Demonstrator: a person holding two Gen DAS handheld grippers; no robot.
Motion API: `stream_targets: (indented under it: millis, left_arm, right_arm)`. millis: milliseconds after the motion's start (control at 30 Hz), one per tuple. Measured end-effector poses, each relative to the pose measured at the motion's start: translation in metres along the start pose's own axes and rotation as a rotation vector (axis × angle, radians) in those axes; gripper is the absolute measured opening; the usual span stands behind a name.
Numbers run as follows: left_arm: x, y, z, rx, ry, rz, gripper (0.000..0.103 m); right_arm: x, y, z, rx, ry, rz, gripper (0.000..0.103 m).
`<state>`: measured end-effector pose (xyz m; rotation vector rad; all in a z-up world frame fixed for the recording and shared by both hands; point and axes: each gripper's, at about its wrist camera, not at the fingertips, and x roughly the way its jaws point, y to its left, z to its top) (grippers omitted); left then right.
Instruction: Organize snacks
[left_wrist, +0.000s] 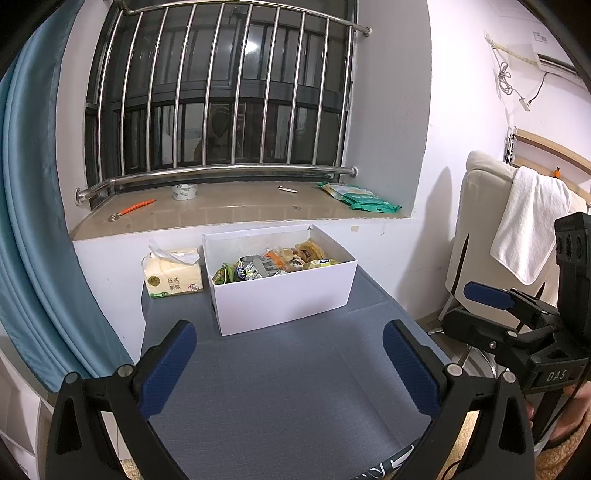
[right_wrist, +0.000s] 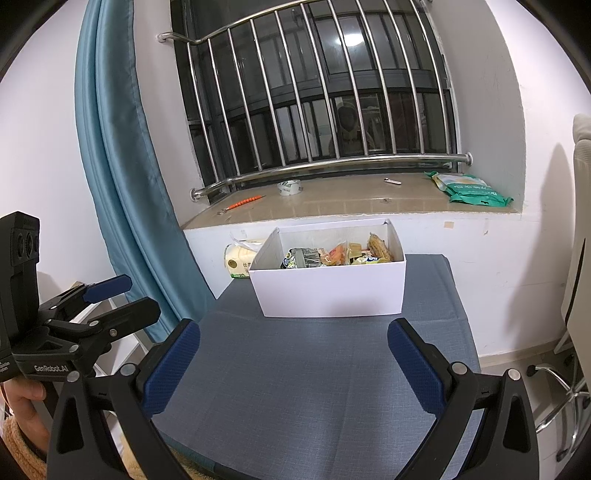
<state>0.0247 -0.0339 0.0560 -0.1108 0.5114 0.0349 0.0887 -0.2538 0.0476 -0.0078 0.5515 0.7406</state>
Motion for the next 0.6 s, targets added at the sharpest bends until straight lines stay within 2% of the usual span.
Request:
stream_targets:
  millis: [600]
  left_arm:
    - [-0.0003, 0.0012, 0.0002, 0.018, -0.005, -0.019, 0.103]
  right_arm:
    - [0.0001, -0.0016, -0.001, -0.001, 0.004, -0.003, 0.103]
